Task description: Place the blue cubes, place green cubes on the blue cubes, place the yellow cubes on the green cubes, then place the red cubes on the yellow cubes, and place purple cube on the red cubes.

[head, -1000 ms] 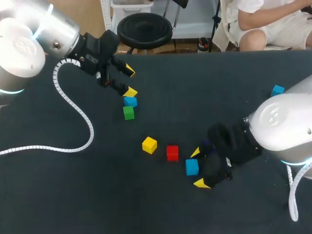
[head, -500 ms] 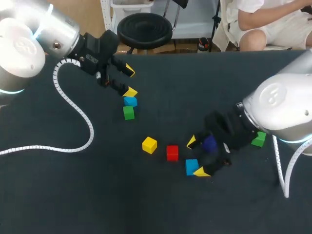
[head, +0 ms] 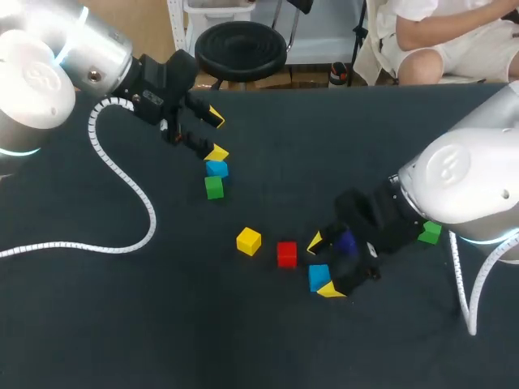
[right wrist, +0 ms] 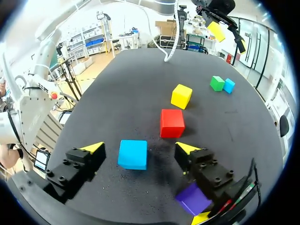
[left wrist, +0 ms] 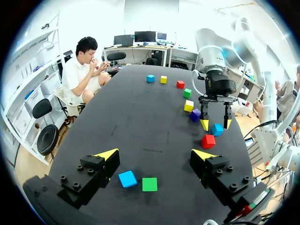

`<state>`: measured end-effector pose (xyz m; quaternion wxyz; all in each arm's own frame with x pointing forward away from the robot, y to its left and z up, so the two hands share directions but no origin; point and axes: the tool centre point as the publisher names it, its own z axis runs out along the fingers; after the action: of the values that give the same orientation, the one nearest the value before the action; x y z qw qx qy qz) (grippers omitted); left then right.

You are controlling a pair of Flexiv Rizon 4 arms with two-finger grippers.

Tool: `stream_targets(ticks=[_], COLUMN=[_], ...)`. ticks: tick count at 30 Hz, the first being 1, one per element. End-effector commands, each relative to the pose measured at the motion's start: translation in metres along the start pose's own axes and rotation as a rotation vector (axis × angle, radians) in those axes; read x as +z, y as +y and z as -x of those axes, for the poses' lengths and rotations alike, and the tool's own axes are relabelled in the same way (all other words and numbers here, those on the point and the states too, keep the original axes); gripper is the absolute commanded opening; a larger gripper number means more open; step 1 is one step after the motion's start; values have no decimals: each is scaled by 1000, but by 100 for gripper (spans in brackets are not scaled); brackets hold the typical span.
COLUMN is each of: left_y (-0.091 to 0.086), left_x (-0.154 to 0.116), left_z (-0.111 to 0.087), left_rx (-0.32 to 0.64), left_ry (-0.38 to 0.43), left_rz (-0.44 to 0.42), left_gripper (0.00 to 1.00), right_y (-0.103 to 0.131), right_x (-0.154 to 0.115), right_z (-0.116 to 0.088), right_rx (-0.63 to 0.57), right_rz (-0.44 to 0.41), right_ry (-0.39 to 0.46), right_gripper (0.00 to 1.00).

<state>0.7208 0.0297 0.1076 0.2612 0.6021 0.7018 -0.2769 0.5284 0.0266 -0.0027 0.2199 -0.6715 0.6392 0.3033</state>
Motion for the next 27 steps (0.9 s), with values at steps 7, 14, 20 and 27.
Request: stream_targets(ticks=[7, 14, 20, 27], left_y=[0, 0, 0, 0], left_x=[0, 0, 0, 0], left_z=[-1, -1, -1, -1], left_rx=[2, 2, 2, 2], left_ry=[-2, -2, -2, -2], left_rz=[1, 1, 1, 1], left_gripper=[100, 100, 100, 100], right_y=[-3, -4, -22, -56], right_x=[2, -1, -14, -29], right_z=[2, 3, 11, 15], right_rx=[-8, -16, -14, -59], right_rz=[11, 5, -18, -29], right_ry=[8, 6, 31, 27], right_gripper=[0, 0, 0, 0])
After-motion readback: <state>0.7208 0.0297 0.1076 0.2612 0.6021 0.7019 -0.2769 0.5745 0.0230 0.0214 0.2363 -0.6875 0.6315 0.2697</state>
